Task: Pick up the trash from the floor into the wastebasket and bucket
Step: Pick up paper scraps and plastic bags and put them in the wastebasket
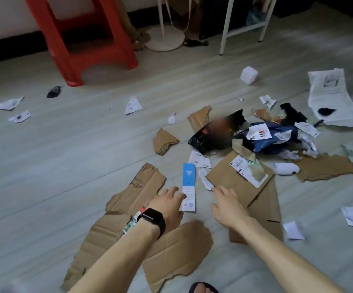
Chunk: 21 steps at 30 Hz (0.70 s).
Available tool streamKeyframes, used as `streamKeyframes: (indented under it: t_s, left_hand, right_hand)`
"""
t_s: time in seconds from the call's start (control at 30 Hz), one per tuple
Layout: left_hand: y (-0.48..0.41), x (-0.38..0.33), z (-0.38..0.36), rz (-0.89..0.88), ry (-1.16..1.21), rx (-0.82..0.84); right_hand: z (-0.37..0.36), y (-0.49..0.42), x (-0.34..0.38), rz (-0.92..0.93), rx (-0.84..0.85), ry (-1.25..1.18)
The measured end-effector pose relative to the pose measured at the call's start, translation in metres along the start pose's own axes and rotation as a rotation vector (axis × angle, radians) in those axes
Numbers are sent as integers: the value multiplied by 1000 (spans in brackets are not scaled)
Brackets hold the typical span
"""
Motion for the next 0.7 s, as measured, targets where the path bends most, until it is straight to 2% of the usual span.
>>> streamKeyframes:
  t_s: [0.13, 0.27, 0.33, 0.43, 0.5, 0.6, 0.7]
  left_hand:
    - [-56, -12, -34, -80, -100, 30]
    - [-76, -14, -63, -132, -175, 99]
    - [-72, -11, -67, -143, -189, 113]
    - [-58, -9, -69, -189, -204, 97]
    - [-53, -7, -68, -209, -217, 91]
    - [-47, -4, -62, -214, -221, 76]
    - [-43, 7, -50, -129, -173, 62]
  right_hand:
    - [6, -61, 6, 74, -50, 202]
    - [-14, -98, 0, 83, -16, 346]
    - [-25, -99, -2, 100, -75, 411]
    - [-39, -88, 8, 239, -227, 481]
    - [-44, -84, 11, 239, -258, 388]
    - [-45, -84, 9, 70, -184, 95]
    - [-45, -86, 9, -52, -172, 8]
Point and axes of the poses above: each hand's wrist, its own y-axis away from the middle knuckle, its own z-axis out of the back of the hand, x = y × z, the point moved 4 cm from there along -y, towards the middle knuckle, and after that the axes turned 8 degrees about -y, right-handed, at the moved point
